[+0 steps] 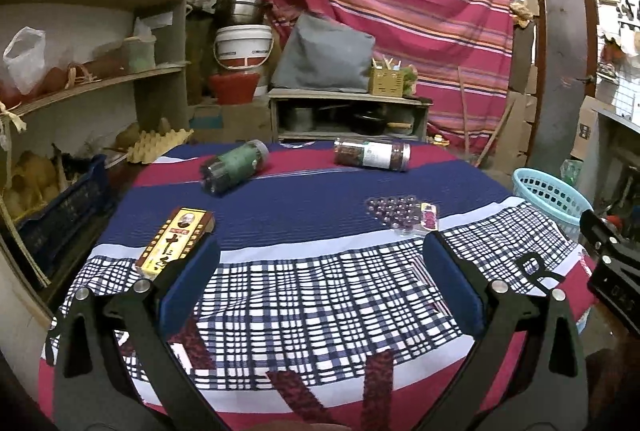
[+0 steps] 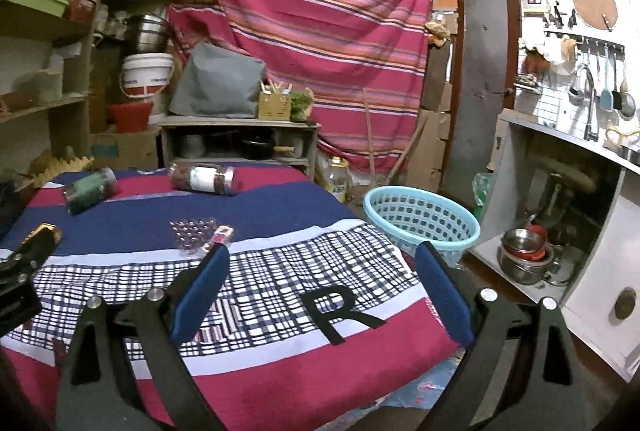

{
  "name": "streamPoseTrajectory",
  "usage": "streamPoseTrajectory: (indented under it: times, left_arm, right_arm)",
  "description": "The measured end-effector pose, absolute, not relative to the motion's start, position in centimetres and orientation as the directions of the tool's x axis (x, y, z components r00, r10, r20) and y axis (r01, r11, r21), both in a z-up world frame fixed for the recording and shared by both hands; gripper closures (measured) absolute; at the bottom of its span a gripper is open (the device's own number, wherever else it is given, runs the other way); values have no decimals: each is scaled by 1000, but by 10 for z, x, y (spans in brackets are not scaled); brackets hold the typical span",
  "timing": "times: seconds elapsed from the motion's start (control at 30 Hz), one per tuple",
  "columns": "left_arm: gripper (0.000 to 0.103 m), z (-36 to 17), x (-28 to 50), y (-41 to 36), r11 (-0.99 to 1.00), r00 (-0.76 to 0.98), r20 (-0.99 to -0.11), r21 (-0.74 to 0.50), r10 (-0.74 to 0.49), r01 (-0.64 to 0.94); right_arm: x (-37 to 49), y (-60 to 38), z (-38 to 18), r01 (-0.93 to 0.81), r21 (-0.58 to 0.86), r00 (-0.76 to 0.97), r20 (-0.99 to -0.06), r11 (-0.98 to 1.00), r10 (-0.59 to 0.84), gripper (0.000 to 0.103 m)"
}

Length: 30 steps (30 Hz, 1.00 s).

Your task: Collect trash

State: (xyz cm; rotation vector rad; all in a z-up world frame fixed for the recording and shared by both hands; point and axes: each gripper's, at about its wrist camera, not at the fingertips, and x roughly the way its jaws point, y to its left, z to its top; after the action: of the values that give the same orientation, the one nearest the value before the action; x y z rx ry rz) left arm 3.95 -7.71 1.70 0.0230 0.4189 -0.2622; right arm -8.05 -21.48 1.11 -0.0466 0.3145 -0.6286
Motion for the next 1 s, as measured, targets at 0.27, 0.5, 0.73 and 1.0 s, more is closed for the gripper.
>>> streamPoseTrajectory:
  times: [0.27,0.5,0.73,1.0]
  left_arm:
    - [5,14,40,-80,964,872,-418,-32,-254,265]
    - [5,12,41,-79,965,867,-428,-46,-253,259]
    - [5,10,42,-80,963,863,-434,-49,-260,265]
    - [5,11,42,-78,962,863,-428,-64,-268,267]
  right_arm:
    - [-79,-215,9,563,-138,768,-276,815,-577,11]
    - [-77,-212,8,556,-149,769,-283,818,-574,11]
    - [-76,-210,8,552,-149,771,-283,820,-570,11]
    - [-74,-209,8,546,-155,774,-282,823,-567,11]
